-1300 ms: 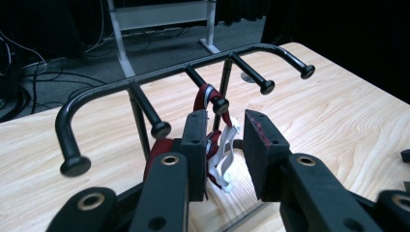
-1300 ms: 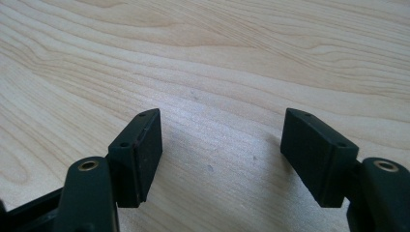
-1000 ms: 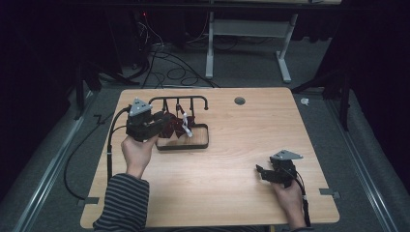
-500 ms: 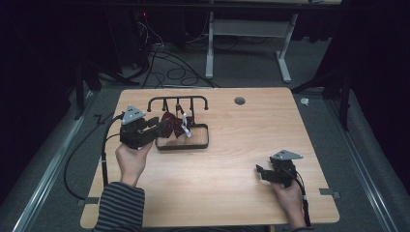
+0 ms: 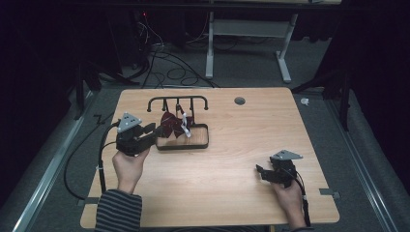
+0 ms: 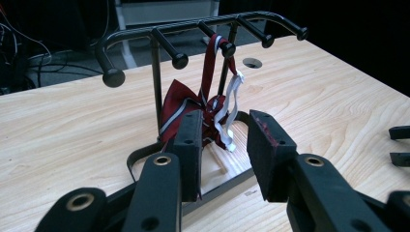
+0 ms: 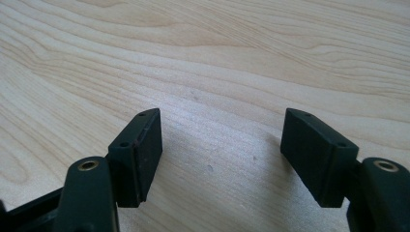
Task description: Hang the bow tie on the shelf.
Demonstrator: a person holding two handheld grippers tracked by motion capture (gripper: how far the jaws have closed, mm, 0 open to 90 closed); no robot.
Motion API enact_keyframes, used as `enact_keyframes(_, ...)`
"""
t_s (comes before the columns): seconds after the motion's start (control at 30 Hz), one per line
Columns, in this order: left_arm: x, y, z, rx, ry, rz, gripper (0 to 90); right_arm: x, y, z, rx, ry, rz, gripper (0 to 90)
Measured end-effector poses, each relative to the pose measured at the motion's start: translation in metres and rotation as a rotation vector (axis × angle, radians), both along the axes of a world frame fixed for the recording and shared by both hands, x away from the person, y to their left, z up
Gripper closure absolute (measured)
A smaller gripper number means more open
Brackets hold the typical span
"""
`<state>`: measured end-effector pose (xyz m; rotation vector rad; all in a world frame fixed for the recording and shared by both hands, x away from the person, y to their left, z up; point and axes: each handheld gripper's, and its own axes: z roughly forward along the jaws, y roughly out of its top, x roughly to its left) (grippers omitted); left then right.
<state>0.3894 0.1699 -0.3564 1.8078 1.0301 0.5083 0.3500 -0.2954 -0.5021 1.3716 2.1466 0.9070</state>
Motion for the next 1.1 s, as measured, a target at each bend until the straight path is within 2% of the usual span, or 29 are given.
enact_keyframes(0.13,-0.004,0.002,-0.002,-0.004,-0.002,0.002,66.8,0.0,0.0,0.0,0.0,0.001,-0.001,32.7)
enact_keyframes(0.23,-0.006,0.002,-0.004,0.028,-0.005,0.008,66.7,0.0,0.0,0.0,0.0,0.0,-0.001,32.7)
enact_keyframes(1.1,-0.022,0.013,-0.022,-0.007,0.023,0.017,65.4,0.0,0.0,0.0,0.0,0.0,0.0,32.7)
